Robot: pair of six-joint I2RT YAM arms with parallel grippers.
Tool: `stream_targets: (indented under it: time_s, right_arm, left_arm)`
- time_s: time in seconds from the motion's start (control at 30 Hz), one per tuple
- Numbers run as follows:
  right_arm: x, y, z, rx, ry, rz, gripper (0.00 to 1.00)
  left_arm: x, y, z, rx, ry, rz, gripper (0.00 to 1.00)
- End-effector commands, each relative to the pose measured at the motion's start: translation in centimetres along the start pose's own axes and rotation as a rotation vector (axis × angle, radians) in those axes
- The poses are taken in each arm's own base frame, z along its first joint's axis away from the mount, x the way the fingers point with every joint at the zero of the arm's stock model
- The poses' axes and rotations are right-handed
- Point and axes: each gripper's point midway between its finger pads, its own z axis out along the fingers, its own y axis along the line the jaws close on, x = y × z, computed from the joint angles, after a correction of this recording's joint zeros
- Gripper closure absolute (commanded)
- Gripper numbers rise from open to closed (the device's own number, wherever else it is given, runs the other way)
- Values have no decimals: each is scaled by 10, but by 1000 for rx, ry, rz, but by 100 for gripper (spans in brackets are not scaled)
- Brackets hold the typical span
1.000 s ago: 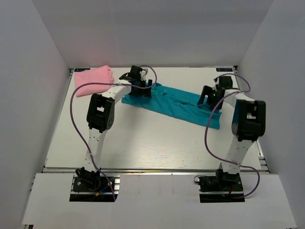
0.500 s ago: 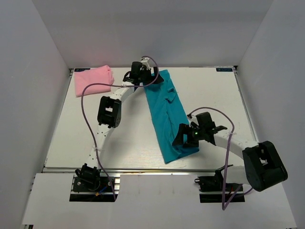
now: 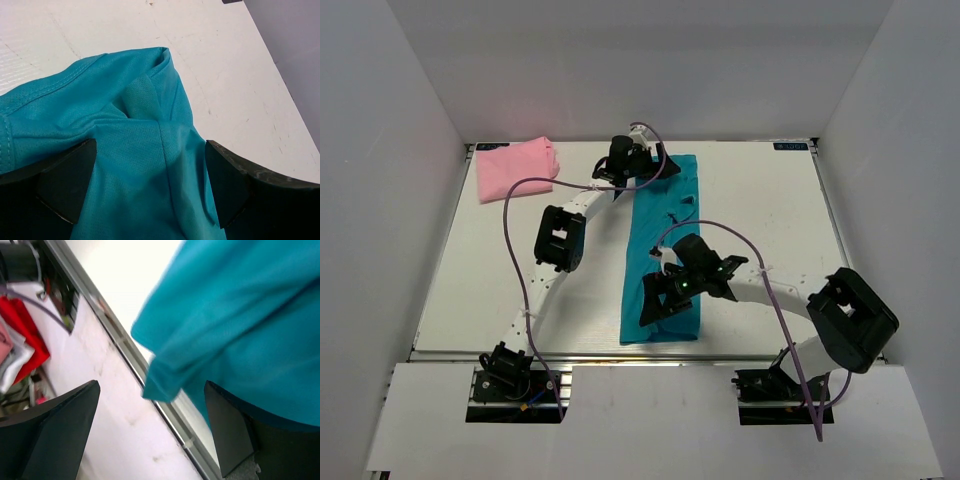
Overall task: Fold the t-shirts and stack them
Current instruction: Rotate the tshirt 90 degrees
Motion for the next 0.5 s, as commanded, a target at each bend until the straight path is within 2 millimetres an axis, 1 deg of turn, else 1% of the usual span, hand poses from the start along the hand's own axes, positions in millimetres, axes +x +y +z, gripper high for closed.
stream_targets:
  time_s: [0.0,0.03,0.1,0.13,0.17,0.2,0.23,0.27,0.3,0.33,0.37,0.4,0.43,0.47]
  right_arm:
    - [-26,8,-15,68,-72,-68,10]
    - [-32,10,-22,94,-95,-76,10]
    - [-37,11,-31,138,-103,-74,10]
    - [-40,12,-35,151,-120,-85,10]
    - [-40,11,-37,166,-120,-75,10]
    - [-47,12,-40,188,-149,-70,10]
    - [-51,12,-42,200,-167,-70,10]
    - [-49,2,-44,256,-161,-44,10]
    - [-59,6,-45,262,-188,-52,10]
    - [-60,3,-45,288,-187,-47,10]
    - [-66,-15,-53,415,-222,-12,10]
    - [-70,-19,-54,453,-235,-3,10]
    - [-73,-23,-57,487,-252,4,10]
    - [-76,-35,-58,560,-279,27,10]
  left_arm:
    - [-10,7,-2,-75,-18,4,0]
    - [-22,9,-5,-121,-42,26,0]
    - [-39,9,-9,-159,-82,57,0]
    - [-40,17,-10,-199,-92,64,0]
    - [-49,14,-13,-210,-110,83,0]
    - [-56,12,-15,-215,-124,87,0]
    - [-57,12,-15,-215,-124,87,0]
    - [-69,10,-21,-216,-143,91,0]
    - [-81,-2,-26,-201,-152,97,0]
    - [-89,-9,-30,-198,-158,99,0]
    - [-100,-13,-36,-212,-169,137,0]
    - [-108,-18,-42,-221,-174,155,0]
    - [-129,-37,-56,-210,-201,186,0]
    - [-136,-43,-65,-224,-196,227,0]
